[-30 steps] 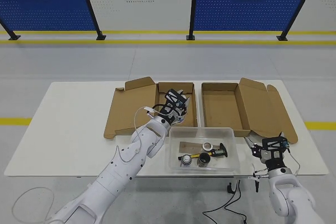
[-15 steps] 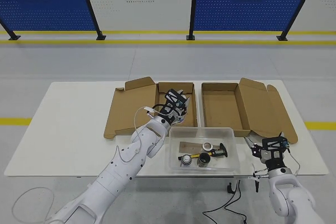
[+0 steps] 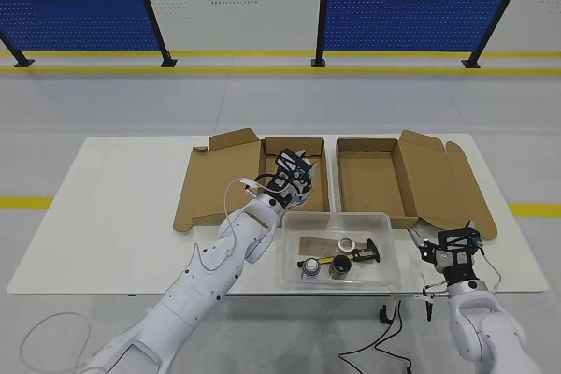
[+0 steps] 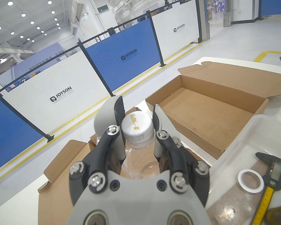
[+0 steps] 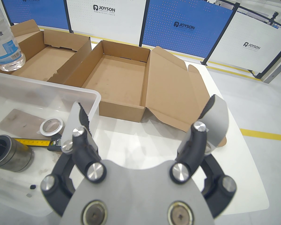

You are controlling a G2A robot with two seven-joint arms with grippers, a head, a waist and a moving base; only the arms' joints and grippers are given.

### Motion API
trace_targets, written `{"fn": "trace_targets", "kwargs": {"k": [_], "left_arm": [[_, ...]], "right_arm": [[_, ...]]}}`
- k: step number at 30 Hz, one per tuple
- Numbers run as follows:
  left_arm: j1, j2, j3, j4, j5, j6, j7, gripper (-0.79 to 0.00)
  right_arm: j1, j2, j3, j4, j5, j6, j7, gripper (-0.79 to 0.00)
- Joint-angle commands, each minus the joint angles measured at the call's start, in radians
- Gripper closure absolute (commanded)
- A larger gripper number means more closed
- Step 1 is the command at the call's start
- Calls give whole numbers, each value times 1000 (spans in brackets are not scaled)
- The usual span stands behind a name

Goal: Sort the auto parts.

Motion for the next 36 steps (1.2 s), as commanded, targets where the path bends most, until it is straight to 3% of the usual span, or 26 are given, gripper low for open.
{"fn": "trace_targets", "kwargs": {"k": [1,8,9,10,20,29,36], "left_arm": [[0,0,0,0,0,0,0,0],[0,0,0,0,0,0,0,0],[2,0,-1,-1,1,1,0,-157],[8,1,-5,-7,6,4,0,0],[1,-3,-33,-21,68,15,-4,0],[-97,-51,-4,207,18,67,51,0],[-142,-91,17,369,-57,47,127,0]], "right_arm": [[0,0,0,0,0,0,0,-785],[0,0,0,0,0,0,0,-785],[0,0,0,0,0,0,0,-785],[0,0,0,0,0,0,0,-785],[0,0,0,0,0,0,0,-785],[0,0,0,0,0,0,0,-785],[0,0,0,0,0,0,0,-785]]}}
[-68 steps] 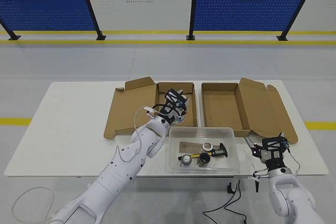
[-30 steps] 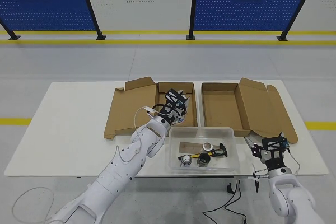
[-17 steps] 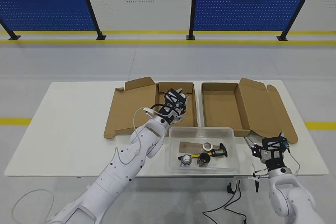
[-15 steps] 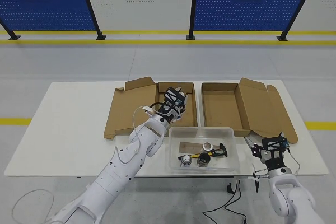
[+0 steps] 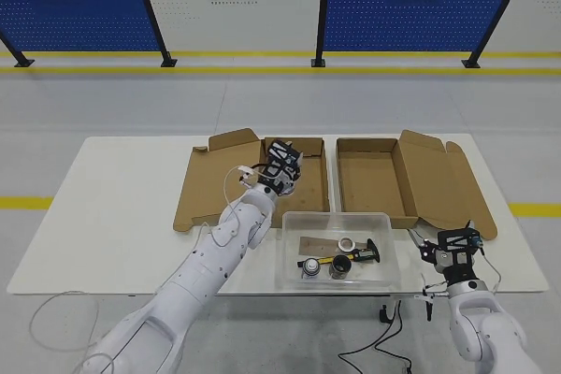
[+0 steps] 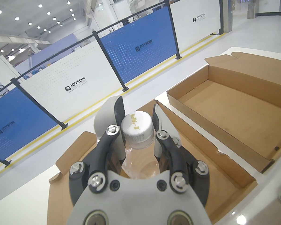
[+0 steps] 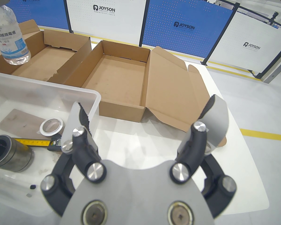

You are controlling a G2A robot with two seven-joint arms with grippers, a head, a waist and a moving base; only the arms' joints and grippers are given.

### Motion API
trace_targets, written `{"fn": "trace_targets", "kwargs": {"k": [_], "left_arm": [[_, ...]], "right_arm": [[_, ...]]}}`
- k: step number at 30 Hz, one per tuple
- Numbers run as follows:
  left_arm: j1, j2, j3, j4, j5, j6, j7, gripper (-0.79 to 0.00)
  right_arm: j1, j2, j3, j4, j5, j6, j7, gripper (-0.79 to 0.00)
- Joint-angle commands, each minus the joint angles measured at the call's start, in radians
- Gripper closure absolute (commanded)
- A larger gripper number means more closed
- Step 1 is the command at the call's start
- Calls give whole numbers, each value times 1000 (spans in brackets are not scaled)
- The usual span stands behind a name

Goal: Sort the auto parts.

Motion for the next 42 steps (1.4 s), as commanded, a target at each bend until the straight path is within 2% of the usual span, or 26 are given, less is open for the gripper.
{"fn": "trace_targets", "kwargs": {"k": [1,2,3,4,13,16,20,24,27,35,42], "left_arm": [[-10,-9,6,38,-13,-8,21,0],[-14,-14,9,54,-15,-10,30,-154],[-18,-18,11,68,-19,-14,37,-357],[-23,-22,13,81,-21,-14,39,-785],[-54,-43,27,111,17,-11,32,-785],[-55,-43,30,92,56,-3,21,-785],[-43,-36,26,25,112,4,-9,-785],[-7,-20,-3,-99,152,-4,-82,-785],[43,0,-41,-228,162,-59,-134,-785],[210,53,-156,-580,100,-322,-443,-785],[312,70,-197,-755,-102,-484,-721,-785]], "right_arm": [[0,0,0,0,0,0,0,-785],[0,0,0,0,0,0,0,-785],[0,0,0,0,0,0,0,-785],[0,0,0,0,0,0,0,-785],[0,0,0,0,0,0,0,-785],[0,0,0,0,0,0,0,-785],[0,0,0,0,0,0,0,-785],[0,0,0,0,0,0,0,-785],[0,0,0,0,0,0,0,-785],[0,0,0,0,0,0,0,-785],[0,0,0,0,0,0,0,-785]]}}
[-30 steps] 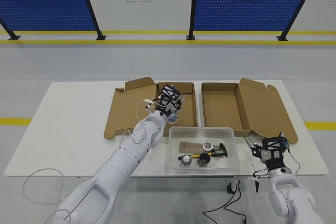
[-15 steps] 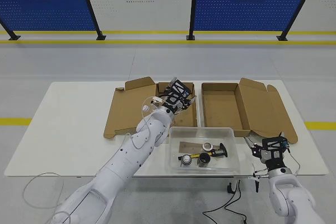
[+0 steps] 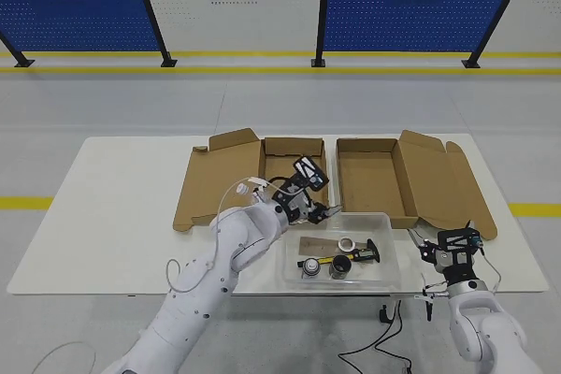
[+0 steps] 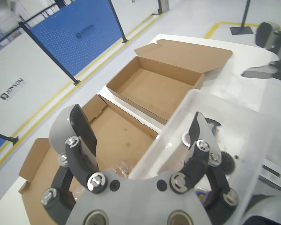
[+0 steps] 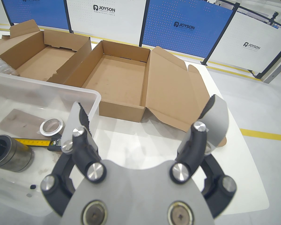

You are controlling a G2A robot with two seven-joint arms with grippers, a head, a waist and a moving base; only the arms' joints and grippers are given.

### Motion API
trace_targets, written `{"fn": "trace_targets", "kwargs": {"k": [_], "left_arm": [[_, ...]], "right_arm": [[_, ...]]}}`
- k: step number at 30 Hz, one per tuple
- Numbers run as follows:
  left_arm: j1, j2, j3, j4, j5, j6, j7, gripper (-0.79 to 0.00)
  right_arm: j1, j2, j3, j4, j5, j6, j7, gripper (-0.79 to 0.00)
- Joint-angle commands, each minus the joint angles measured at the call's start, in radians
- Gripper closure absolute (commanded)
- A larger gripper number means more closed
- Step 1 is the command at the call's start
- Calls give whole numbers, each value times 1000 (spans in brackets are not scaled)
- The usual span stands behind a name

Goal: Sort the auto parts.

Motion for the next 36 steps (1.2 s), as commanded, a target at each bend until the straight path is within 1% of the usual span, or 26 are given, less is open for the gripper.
{"fn": "trace_targets", "kwargs": {"k": [1,6,8,10,12,24,27,29,33,36], "left_arm": [[21,2,-4,-26,-90,-32,-81,-785],[60,9,-8,-41,-332,-118,-293,-785],[68,15,-11,-38,-378,-139,-367,-785],[76,20,-18,-36,-439,-157,-411,-785],[77,26,-20,-37,-454,-174,-454,-785],[79,30,-20,-38,-462,-185,-463,-785],[82,31,-9,-54,-445,-172,-448,-785],[65,34,3,-56,-421,-154,-502,-785],[31,36,26,-47,-428,-105,-616,-785],[10,36,41,-35,-435,-60,-664,-785]], "right_arm": [[0,0,0,0,0,0,0,-785],[0,0,0,0,0,0,0,-785],[0,0,0,0,0,0,0,-785],[0,0,0,0,0,0,0,-785],[0,0,0,0,0,0,0,-785],[0,0,0,0,0,0,0,-785],[0,0,0,0,0,0,0,-785],[0,0,0,0,0,0,0,-785],[0,0,0,0,0,0,0,-785],[0,0,0,0,0,0,0,-785]]}}
